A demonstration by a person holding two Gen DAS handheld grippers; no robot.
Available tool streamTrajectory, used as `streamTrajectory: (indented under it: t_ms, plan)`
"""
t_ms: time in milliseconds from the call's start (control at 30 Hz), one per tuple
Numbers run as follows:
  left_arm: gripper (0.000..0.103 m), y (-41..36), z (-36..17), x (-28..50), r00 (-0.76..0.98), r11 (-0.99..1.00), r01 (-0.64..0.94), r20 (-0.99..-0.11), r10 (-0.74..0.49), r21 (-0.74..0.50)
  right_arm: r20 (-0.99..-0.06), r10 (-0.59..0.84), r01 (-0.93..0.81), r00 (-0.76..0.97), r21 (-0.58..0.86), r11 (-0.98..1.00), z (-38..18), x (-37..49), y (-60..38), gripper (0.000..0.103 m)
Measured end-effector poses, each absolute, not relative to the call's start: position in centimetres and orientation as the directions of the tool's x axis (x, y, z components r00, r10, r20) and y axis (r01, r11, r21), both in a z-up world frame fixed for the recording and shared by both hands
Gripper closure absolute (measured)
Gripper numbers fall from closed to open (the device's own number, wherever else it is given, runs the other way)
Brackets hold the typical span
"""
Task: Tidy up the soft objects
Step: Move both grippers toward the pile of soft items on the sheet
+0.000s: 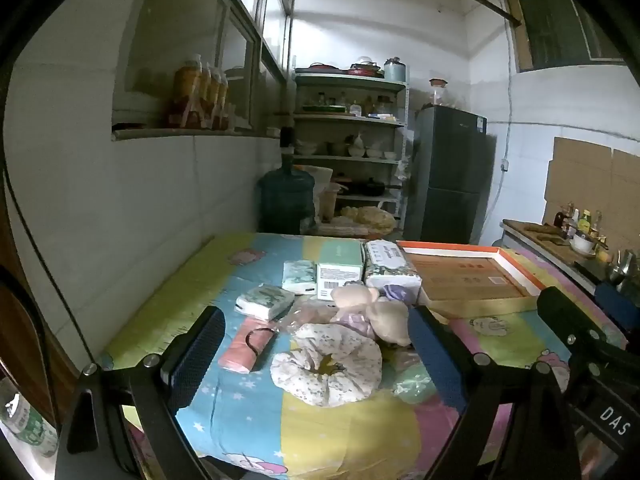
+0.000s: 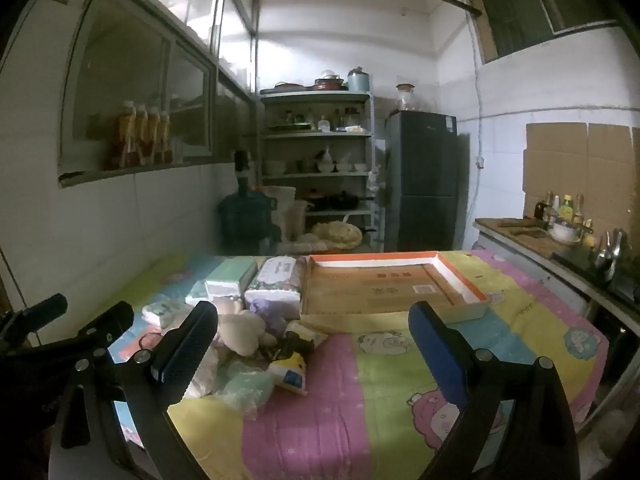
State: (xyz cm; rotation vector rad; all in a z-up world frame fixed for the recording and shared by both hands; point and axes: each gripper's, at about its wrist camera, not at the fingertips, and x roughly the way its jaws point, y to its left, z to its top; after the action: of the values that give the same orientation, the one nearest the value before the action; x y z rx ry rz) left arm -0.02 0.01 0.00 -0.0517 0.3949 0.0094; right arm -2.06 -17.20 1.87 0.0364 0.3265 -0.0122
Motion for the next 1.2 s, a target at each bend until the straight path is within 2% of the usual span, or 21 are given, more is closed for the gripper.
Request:
streamTrajectory:
  t_ms: [167,1200]
  plan:
    - [0.014,0.07,0.09,-0.37,0.923,0.999,-0.029,-0.383,0.013,-0.037,-0.32,-0.011,0.02,0.947,0.025,0.999,1.97,-2.1,-17.38,0.006]
    - [0.015,-0.02,0.27,-0.21,0.92,1.0,-0.02,-0.391,0.012,-0.015,-0.311,0.019,-0.004,0.95,0.05,0.999,2.11,-1.94,-17.04,0.006]
